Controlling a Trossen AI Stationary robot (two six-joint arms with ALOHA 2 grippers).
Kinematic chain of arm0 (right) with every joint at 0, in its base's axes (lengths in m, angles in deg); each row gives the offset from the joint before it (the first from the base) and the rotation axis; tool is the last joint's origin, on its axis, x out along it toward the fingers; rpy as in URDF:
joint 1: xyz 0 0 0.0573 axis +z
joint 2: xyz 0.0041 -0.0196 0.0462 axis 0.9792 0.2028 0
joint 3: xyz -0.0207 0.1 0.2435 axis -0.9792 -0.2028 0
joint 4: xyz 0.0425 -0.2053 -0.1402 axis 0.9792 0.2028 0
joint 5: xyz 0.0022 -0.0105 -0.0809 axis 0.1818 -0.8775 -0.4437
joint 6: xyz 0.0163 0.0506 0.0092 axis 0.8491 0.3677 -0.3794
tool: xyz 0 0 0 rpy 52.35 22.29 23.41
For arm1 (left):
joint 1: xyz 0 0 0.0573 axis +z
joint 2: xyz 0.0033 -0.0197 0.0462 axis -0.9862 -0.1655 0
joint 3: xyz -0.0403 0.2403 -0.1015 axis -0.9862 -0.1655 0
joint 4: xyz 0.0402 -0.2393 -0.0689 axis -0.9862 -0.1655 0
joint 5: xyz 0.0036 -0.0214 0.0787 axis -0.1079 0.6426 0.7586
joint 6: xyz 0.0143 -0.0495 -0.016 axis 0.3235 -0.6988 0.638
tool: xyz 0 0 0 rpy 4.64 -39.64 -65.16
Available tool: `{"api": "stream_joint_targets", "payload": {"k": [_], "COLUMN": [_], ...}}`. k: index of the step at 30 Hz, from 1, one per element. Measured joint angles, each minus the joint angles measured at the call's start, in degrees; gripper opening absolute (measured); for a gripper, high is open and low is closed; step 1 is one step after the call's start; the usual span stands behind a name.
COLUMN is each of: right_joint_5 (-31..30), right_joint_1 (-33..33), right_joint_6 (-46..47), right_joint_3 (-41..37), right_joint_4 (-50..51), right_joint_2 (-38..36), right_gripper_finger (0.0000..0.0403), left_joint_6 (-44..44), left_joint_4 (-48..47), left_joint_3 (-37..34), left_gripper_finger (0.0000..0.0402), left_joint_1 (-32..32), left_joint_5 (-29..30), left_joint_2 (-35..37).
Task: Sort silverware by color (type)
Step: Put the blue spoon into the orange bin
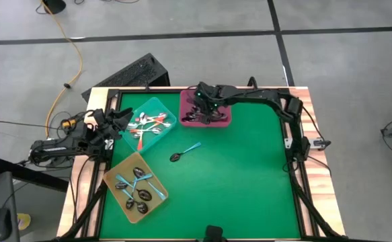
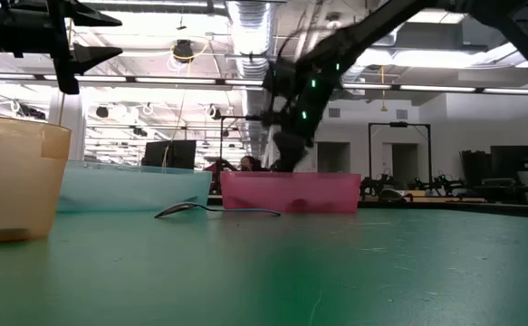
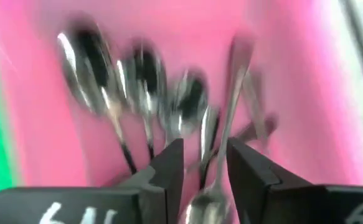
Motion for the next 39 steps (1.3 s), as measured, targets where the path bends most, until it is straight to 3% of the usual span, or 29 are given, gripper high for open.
{"api": "stream_joint_targets", "payload": {"k": [6,15,25,39], "right_joint_5": [3.00,21.87,20.85,18.72], "right_joint_1": [1.38,9.47,20.06,19.96], "right_joint_6": [-1.22,0.10,-0.30,1.43], "right_joint_3": [3.36,3.65,3.69,3.76], "right_joint_4": [2.38,-1.64,-11.71,-10.01], "right_joint_2": [-5.30,-10.40,-1.01,9.96], "right_gripper_finger": [0.0132,0.0132,0.0132,0.0132], "left_joint_6": [-0.85,-1.48,-1.89,-2.42], "left_joint_4": [-0.01,0.04,-0.18,-1.70], "left_joint_3": [0.00,0.00,0.00,0.00], "left_gripper_finger": [0.0219,0.0219,0.0219,0.0219], "left_joint_1": [0.02,0.02,0.02,-0.04], "left_joint_5": [1.38,1.09,0.87,1.71], "left_joint_2": [-0.01,0.00,-0.02,-0.06]}}
